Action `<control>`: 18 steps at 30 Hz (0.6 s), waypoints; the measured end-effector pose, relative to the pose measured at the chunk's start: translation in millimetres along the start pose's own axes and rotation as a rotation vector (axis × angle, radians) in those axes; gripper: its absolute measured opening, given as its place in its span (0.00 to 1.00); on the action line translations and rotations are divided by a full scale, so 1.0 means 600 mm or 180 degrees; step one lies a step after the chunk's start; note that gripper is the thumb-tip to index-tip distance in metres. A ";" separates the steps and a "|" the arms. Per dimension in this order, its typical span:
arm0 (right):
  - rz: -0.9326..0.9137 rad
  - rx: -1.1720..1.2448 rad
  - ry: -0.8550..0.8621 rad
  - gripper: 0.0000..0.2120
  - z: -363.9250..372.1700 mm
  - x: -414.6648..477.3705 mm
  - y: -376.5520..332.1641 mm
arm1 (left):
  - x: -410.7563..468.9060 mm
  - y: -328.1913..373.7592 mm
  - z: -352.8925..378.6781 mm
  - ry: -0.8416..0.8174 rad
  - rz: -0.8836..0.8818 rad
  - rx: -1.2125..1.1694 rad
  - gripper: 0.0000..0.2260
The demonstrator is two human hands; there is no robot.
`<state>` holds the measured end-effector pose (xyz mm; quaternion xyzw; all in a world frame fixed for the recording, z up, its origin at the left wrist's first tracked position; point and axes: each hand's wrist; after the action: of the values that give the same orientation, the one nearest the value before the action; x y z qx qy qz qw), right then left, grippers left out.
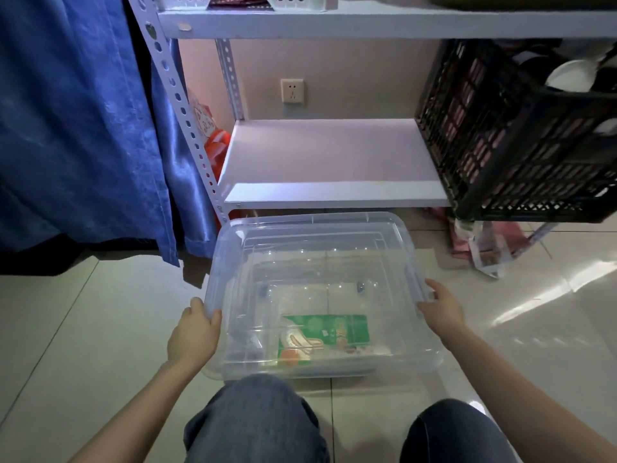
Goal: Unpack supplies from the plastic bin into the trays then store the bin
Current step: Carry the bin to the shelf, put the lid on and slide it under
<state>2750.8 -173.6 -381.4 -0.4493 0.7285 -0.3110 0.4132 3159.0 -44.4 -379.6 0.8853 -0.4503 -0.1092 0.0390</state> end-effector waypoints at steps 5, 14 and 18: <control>0.0131 0.0114 -0.0016 0.26 -0.015 -0.017 0.019 | -0.019 -0.020 0.016 0.0079 0.0043 -0.0197 0.10; 0.0225 0.0005 -0.0211 0.22 -0.004 -0.011 0.029 | 0.012 -0.020 0.025 -0.0160 -0.0198 -0.0268 0.13; 0.0202 -0.0030 -0.0154 0.18 0.001 0.017 0.014 | 0.050 -0.007 0.014 -0.0703 -0.0513 -0.1047 0.19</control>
<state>2745.6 -179.3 -392.2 -0.4352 0.7336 -0.2833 0.4382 3177.6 -65.6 -393.3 0.8828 -0.3558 -0.2803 0.1246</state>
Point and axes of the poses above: each hand's wrist, its own x-axis towards the middle knuckle, its own z-axis out of the palm, y = z × x, and after that the axes turned 14 degrees about x, right-handed
